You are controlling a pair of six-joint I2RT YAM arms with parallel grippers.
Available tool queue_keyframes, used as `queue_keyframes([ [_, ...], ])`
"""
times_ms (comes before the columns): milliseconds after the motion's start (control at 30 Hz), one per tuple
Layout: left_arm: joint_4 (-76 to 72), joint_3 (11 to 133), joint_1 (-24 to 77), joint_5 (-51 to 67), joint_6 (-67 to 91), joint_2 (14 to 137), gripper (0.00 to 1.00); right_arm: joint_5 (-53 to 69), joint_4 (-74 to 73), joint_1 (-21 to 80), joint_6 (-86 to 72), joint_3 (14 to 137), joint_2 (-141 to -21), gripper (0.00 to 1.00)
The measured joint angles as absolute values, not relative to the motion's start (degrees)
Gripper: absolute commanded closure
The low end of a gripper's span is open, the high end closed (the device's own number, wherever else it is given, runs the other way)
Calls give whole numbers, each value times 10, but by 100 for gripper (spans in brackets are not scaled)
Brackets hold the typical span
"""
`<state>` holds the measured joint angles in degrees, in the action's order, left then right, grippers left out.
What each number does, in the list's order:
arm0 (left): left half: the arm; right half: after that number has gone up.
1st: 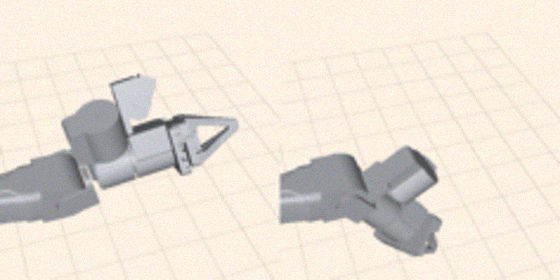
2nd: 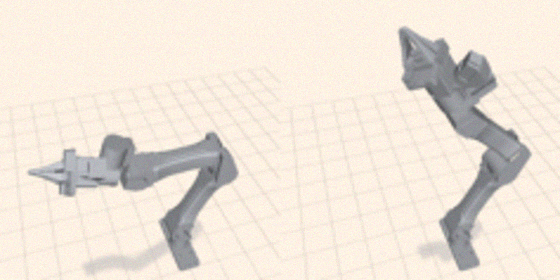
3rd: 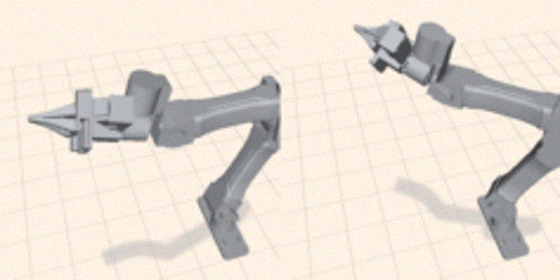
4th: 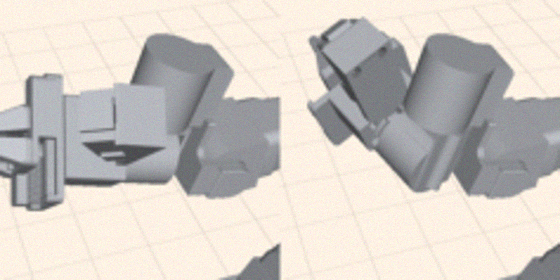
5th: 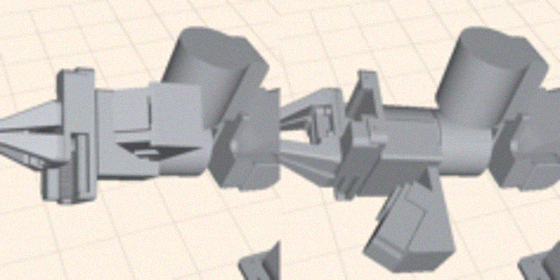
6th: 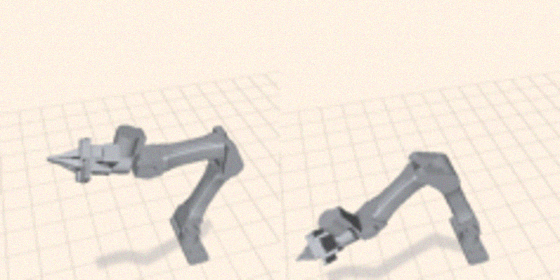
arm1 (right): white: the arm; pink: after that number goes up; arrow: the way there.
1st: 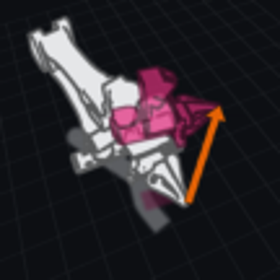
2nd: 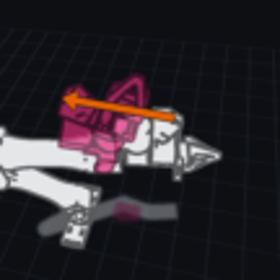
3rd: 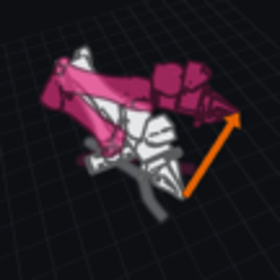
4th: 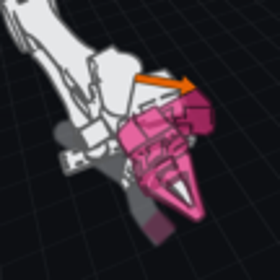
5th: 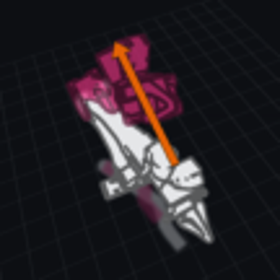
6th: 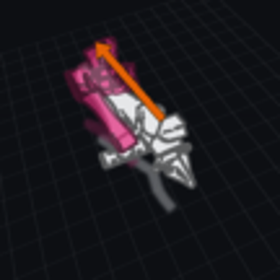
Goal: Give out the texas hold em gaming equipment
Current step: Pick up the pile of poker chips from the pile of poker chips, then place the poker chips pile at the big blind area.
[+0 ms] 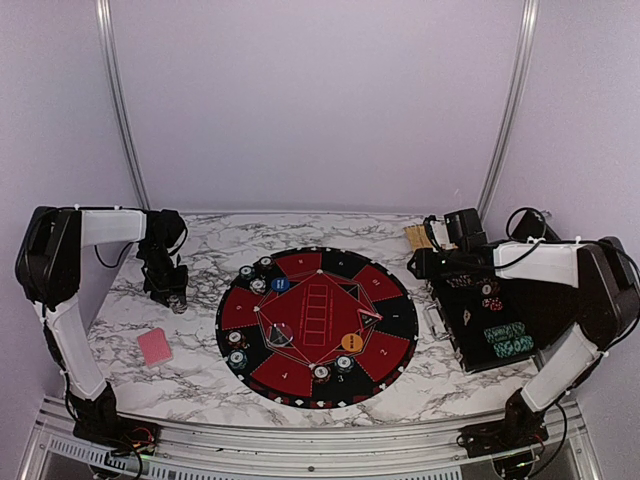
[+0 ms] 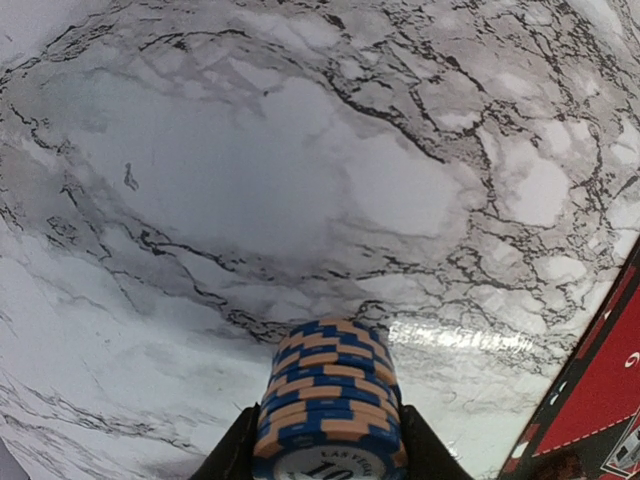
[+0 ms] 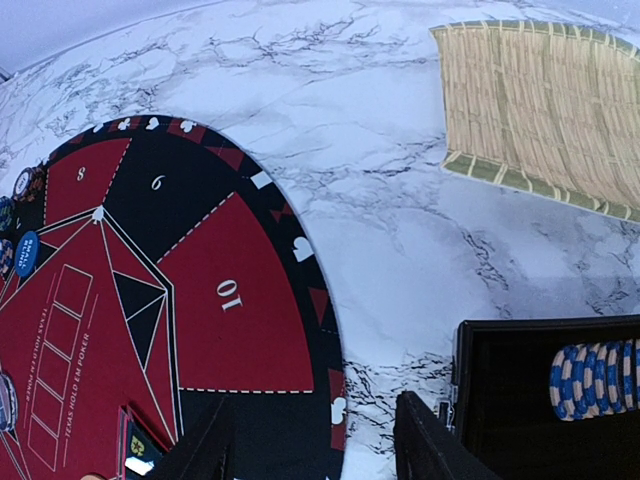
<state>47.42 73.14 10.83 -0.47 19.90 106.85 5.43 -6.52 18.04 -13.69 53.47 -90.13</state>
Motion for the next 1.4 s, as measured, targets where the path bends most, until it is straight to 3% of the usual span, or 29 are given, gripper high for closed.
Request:
queue_keyframes([
  [867, 497, 750, 119, -5, 190, 1068, 62, 53, -65, 180, -137, 535, -901, 47],
  [1400, 518, 790, 199, -11, 205, 1068, 62, 52, -65, 180, -137, 535, -901, 47],
])
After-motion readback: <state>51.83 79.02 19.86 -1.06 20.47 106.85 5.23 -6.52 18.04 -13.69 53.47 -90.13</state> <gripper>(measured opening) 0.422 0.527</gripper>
